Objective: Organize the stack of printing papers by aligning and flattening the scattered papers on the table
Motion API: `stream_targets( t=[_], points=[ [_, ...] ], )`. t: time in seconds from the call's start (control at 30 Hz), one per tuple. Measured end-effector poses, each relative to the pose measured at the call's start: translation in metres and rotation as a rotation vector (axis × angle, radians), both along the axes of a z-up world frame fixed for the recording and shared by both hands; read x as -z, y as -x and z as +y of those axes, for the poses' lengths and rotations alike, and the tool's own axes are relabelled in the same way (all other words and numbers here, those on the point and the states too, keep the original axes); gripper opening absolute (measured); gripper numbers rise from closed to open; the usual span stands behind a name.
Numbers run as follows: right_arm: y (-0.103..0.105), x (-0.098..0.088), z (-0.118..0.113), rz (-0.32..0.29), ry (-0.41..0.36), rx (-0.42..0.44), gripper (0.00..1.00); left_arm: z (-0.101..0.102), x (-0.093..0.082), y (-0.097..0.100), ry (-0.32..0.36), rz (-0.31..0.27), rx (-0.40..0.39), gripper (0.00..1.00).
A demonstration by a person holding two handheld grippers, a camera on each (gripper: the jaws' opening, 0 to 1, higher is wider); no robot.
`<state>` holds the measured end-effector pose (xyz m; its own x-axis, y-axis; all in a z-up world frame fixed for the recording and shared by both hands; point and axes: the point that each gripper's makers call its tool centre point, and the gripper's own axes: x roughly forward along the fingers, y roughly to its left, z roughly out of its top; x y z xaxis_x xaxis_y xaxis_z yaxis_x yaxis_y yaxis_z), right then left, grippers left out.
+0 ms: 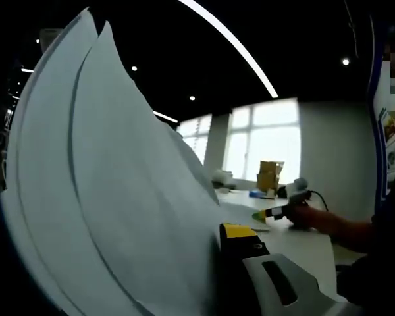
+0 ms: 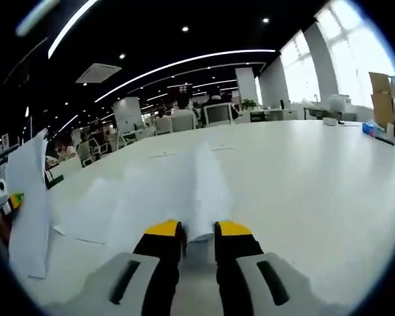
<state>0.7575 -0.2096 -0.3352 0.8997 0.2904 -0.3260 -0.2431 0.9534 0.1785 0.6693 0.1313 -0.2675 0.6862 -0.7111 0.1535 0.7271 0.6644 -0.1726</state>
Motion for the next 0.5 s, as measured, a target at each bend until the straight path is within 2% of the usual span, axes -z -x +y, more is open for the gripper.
stream_targets(
  t=[0.2,0.33,0.5],
  points=[
    [0.001,0.0,0.003,-0.005,0.018,-0.01,0.12,0.0,0.0,0.0,0.0,0.0,0.0,0.12],
    [0.002,-0.011,0.006,-0.065,0.025,-0.022,0.09,0.0,0.0,0.0,-0.001,0.0,0.0,0.12],
    [0.002,-0.015,0.009,-0.086,0.018,-0.034,0.07,0.001,0.001,-0.001,-0.001,0.0,0.0,0.12]
  ],
)
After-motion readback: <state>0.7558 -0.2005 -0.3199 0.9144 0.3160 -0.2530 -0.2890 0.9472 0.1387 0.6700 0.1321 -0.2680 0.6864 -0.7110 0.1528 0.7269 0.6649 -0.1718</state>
